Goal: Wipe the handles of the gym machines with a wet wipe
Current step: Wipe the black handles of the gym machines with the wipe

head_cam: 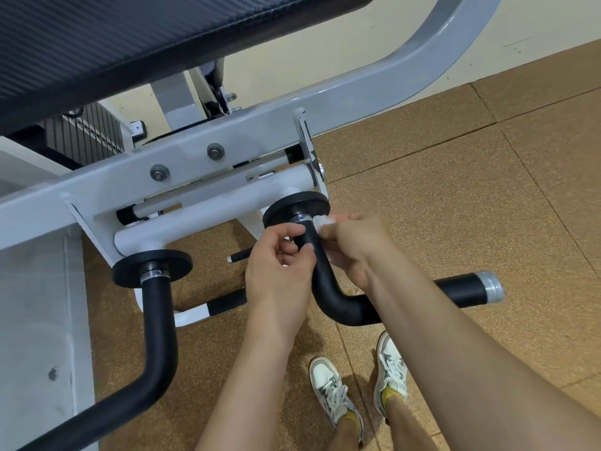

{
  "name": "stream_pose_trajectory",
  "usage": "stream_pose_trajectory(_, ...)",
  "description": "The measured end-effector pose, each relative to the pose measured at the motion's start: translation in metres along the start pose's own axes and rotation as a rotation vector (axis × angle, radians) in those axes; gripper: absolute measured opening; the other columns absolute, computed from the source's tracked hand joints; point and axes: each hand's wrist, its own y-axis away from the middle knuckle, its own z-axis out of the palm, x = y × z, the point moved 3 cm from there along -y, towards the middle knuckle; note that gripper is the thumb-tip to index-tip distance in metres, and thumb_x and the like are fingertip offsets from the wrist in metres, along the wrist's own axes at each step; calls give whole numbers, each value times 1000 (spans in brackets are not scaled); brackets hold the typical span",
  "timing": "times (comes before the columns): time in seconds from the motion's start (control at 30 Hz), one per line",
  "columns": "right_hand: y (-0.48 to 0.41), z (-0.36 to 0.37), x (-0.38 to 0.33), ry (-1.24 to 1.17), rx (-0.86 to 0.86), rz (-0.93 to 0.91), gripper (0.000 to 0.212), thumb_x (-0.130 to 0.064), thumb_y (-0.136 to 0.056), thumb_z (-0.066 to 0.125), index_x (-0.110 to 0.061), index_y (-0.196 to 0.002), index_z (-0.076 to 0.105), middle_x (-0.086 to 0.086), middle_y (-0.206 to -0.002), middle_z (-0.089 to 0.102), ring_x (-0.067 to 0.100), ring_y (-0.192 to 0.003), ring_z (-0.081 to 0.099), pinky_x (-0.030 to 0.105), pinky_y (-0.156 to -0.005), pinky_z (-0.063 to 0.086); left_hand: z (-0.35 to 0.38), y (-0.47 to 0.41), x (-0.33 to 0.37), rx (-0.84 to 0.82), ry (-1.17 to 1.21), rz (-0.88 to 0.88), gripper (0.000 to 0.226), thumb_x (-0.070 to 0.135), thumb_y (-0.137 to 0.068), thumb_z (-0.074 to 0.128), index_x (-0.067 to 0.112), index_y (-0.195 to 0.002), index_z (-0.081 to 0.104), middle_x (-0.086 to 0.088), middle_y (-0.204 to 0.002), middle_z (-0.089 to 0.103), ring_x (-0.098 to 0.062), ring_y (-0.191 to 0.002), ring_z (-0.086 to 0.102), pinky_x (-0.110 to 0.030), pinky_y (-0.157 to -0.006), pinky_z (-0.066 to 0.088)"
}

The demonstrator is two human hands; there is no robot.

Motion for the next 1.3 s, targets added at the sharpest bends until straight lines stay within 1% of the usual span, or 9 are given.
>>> stream_pose_trajectory(0.13,1,-2,-7,59,-60,-43,25,18,-81,53,-6,-76,59,13,-70,64,21,-56,64,26,-48,54,1,-2,0,-12,-49,15,22,10,-83,65,31,-92,65,-1,-83,51,-8,-68,48,-23,-67,46)
stream_pose_trajectory(0.3,3,-10,-21,167,-63,-198,28,17,-80,57,-6,-64,60,13,-72,63,21,-62,63,27,-62,59,-3,-1,0,-4,-75,24,23,12,-82,66,31,-95,63,1,-86,54,-5,-68,49,-16,-64,45)
stream_pose_trajectory(0.5,2,-2,-15,416,155,-446,23,-4,-64,68,-25,-61,60,-1,-54,61,26,-59,68,49,-61,59,-3,-4,3,-4,-70,28,25,10,-81,67,31,-95,64,1,-88,55,-6,-69,50,-25,-70,50)
stream_pose_trajectory(0.67,-3,-5,-15,404,159,-404,28,-8,-60,73,-33,-57,62,4,-60,67,29,-63,70,50,-60,59,-4,-6,2,-13,-46,-3,24,10,-80,69,30,-94,66,4,-85,55,-7,-71,51,-25,-72,50)
stream_pose_trajectory(0.87,0,-8,-15,658,87,-444,23,-3,-71,70,-19,-57,60,1,-60,65,23,-65,69,45,-64,59,-6,-3,1,-12,-118,31,25,14,-82,68,35,-95,65,-3,-97,59,-6,-73,53,-28,-76,52)
stream_pose_trajectory(1.0,-1,-15,-19,551,77,-399,28,1,-68,73,-23,-65,60,4,-73,67,26,-74,70,50,-70,58,-8,4,7,-35,-292,114,24,18,-85,65,38,-98,63,9,-98,54,0,-82,54,-13,-70,45)
stream_pose_trajectory(1.1,9,-12,-22,689,-2,-423,23,-4,-68,76,-22,-64,63,4,-74,69,24,-70,69,46,-70,59,-5,10,12,-51,-374,180,23,18,-87,63,36,-102,65,17,-101,48,2,-91,52,-6,-70,44)
stream_pose_trajectory(1.2,16,-20,-30,787,-181,-374,23,3,-72,73,-18,-65,66,4,-68,67,18,-63,66,39,-70,60,-2,13,12,-52,-414,202,23,18,-86,64,33,-104,68,18,-103,47,0,-94,53,-18,-80,48)
stream_pose_trajectory(1.3,11,-18,-35,726,-32,-484,23,-4,-72,76,-21,-63,63,-1,-69,67,18,-70,66,40,-71,59,-2,15,13,-25,-470,249,25,18,-86,65,29,-108,68,19,-102,47,-3,-97,53,-27,-86,51)
